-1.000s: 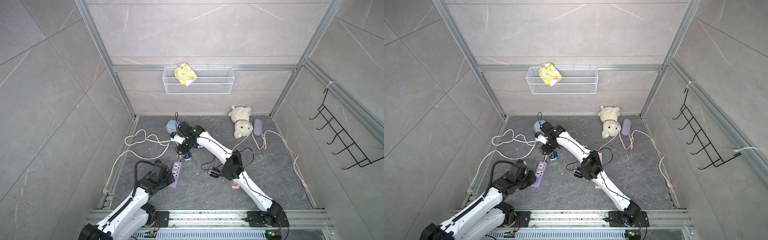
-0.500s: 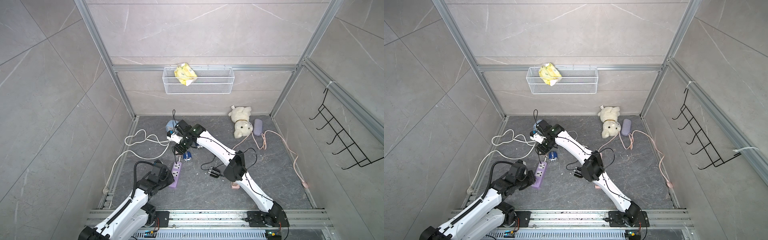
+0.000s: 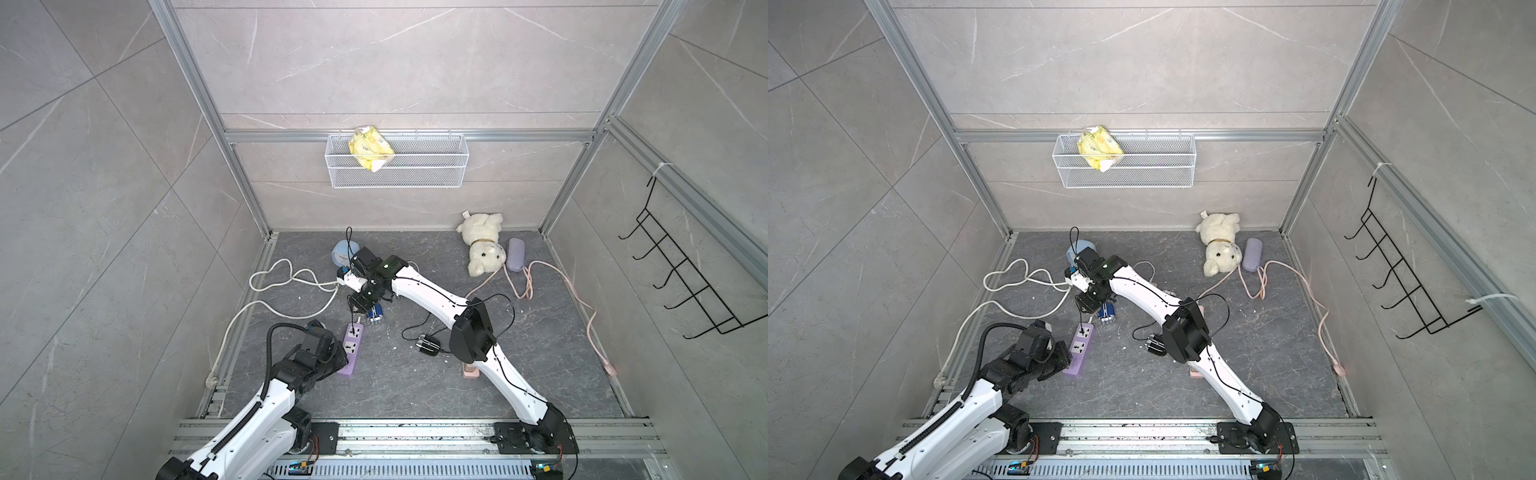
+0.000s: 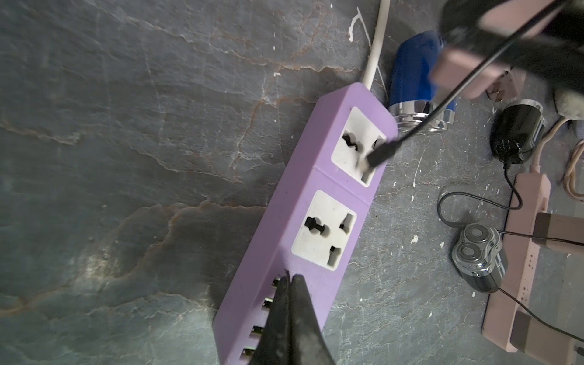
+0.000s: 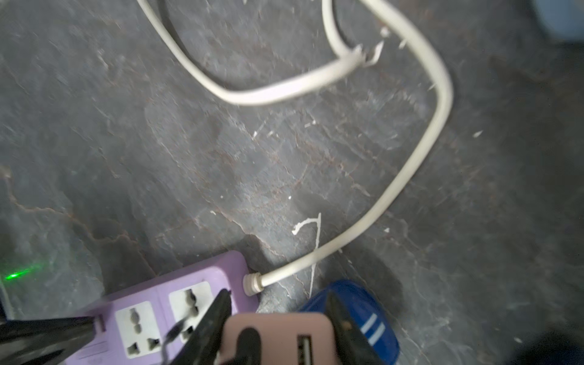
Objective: Unplug the electric shaver
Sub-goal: Move the electric shaver to the center of the board.
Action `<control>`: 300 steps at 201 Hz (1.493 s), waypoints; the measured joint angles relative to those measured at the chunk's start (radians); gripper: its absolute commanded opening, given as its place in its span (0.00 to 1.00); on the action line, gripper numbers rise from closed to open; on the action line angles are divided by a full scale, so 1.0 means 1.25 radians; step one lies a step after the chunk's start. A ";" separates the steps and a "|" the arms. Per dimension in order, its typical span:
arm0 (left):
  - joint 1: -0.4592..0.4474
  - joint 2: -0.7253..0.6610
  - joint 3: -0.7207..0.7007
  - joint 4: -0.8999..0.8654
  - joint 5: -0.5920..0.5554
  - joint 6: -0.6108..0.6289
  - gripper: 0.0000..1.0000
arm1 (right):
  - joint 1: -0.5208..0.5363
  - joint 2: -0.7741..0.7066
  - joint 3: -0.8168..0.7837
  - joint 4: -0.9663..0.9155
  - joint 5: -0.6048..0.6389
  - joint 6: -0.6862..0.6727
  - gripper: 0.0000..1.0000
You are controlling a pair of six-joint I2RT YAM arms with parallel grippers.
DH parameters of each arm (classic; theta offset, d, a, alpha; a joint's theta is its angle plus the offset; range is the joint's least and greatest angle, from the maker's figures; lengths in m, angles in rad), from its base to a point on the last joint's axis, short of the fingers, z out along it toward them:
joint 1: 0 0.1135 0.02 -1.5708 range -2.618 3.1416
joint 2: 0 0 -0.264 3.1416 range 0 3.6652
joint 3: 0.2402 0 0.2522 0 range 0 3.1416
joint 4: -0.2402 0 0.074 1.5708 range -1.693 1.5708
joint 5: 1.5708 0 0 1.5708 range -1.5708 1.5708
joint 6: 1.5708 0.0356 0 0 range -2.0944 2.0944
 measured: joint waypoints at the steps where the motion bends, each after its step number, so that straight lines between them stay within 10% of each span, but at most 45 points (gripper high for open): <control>1: 0.000 0.000 0.000 0.000 0.000 0.000 0.00 | 0.000 0.000 -0.003 0.002 0.000 0.000 0.25; 132: 0.000 0.001 -0.009 0.002 0.000 0.003 0.00 | -0.013 -0.246 -0.325 0.261 0.048 0.024 0.22; 300: 0.000 0.018 -0.012 0.024 0.003 0.013 0.00 | -0.045 -0.258 -0.482 0.376 0.075 0.067 0.21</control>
